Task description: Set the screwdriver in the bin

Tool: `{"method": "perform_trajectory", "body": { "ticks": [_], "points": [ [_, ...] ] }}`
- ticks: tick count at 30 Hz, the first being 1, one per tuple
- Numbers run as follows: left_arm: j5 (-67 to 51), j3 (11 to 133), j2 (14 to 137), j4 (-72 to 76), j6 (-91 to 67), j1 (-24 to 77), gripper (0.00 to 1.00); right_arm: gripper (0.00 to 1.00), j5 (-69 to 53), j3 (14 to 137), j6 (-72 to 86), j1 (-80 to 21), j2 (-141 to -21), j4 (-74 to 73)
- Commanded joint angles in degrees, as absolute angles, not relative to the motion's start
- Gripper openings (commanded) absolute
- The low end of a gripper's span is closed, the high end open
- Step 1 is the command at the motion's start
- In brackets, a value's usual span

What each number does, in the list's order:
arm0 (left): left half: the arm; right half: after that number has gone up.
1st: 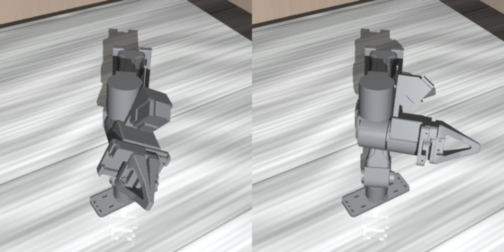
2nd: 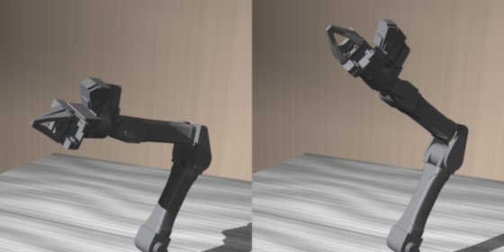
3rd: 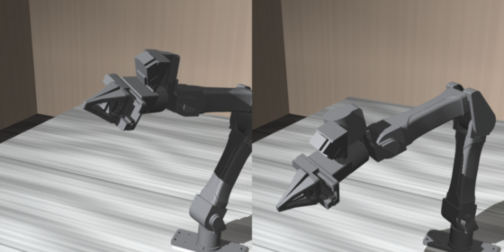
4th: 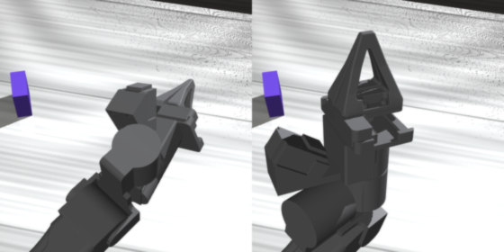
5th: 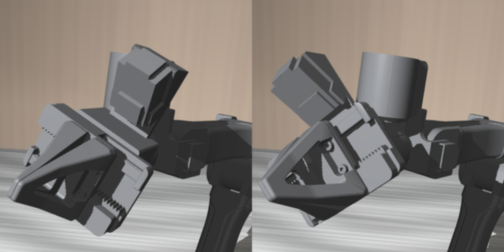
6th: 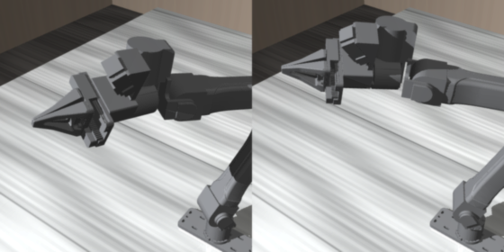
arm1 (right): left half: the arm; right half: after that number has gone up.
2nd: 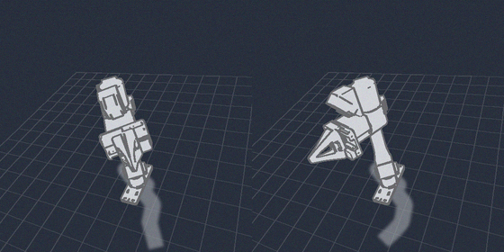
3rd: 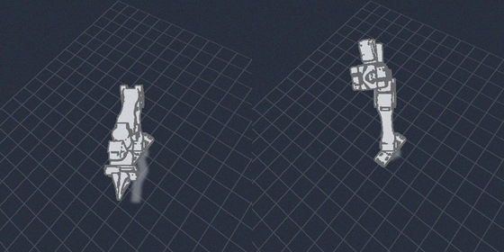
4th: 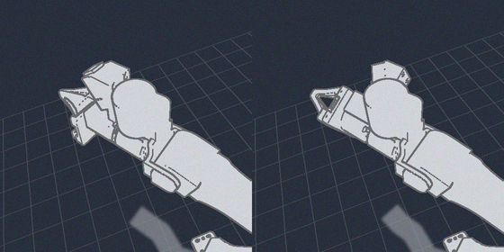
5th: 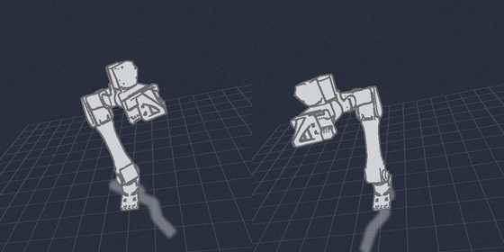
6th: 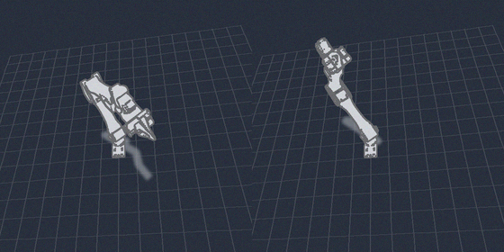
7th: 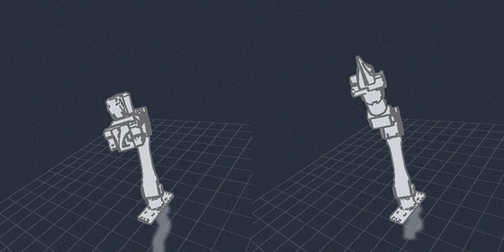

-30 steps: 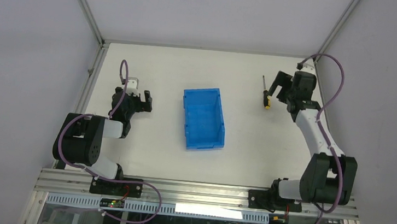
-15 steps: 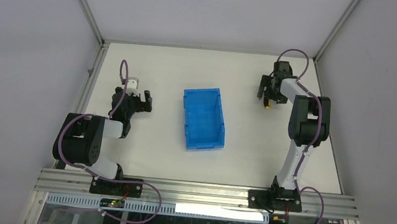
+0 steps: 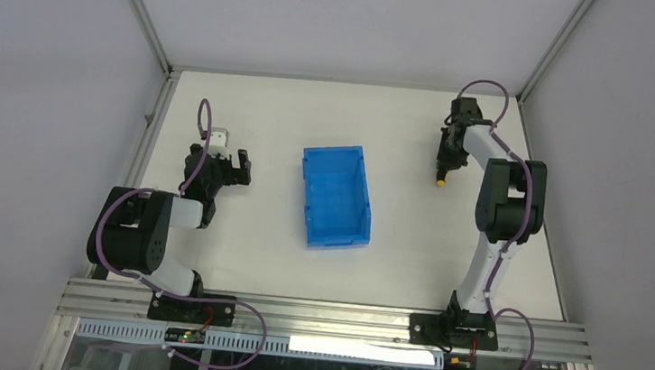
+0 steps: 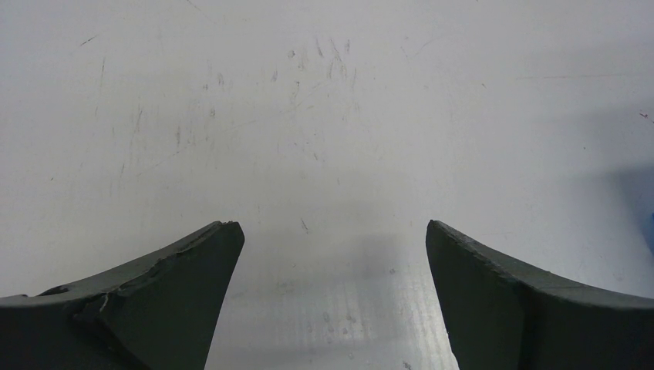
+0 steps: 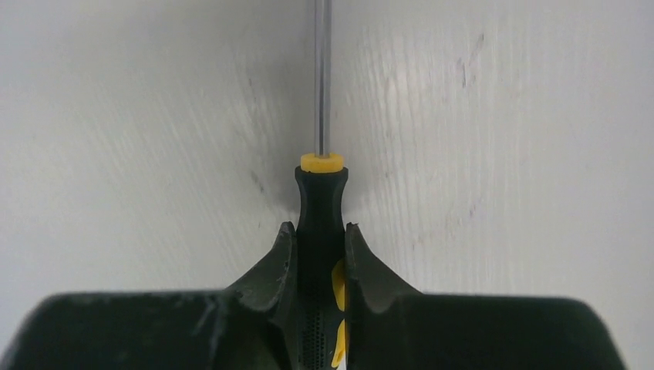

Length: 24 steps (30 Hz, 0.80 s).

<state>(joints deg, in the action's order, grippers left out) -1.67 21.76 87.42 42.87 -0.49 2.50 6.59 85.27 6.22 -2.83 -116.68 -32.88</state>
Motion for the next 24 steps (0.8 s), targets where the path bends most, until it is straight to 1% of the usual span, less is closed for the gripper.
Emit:
{"method": "perform_trajectory", "body": {
  "ticks": [1,6,7,9,12,15,18,21,24],
  "points": [
    [-2.59,22.14,86.29,45.62,-0.66,2.11,0.99,0.0,4.91,85.45,9.59,-4.72,-102.87,-41.48],
    [-2.53,22.19,86.31,45.62,-0.62,2.1,0.99,0.0,1.61,78.17,14.44,-11.03,-89.21,-45.42],
    [-2.61,22.15,86.31,45.62,-0.62,2.07,0.99,0.0,1.37,75.61,16.55,-14.59,-85.02,-45.95],
    [-2.61,22.14,86.29,45.57,-0.62,2.06,0.99,0.0,1.44,72.71,20.23,-20.35,-80.24,-45.8],
    [-2.63,22.15,86.3,45.61,-0.62,2.06,0.99,0.0,4.32,71.47,24.39,-29.44,-76.77,-45.58],
    [-2.61,22.15,86.31,45.62,-0.64,2.1,0.99,0.0,8.24,70.56,28.1,-38.61,-76.53,-43.98],
    [-2.62,22.14,86.31,45.61,-0.62,2.09,0.99,0.0,11.38,70.41,30.02,-46.72,-79.32,-41.36],
    [-2.59,22.1,86.31,45.62,-0.62,2.11,0.99,0.02,12.27,71.7,29.16,-50.75,-83.9,-38.25],
    [-2.61,22.15,86.31,45.62,-0.62,2.08,0.99,0.06,12.82,72.85,27.18,-52.85,-89.79,-36.22]
  ]
}}
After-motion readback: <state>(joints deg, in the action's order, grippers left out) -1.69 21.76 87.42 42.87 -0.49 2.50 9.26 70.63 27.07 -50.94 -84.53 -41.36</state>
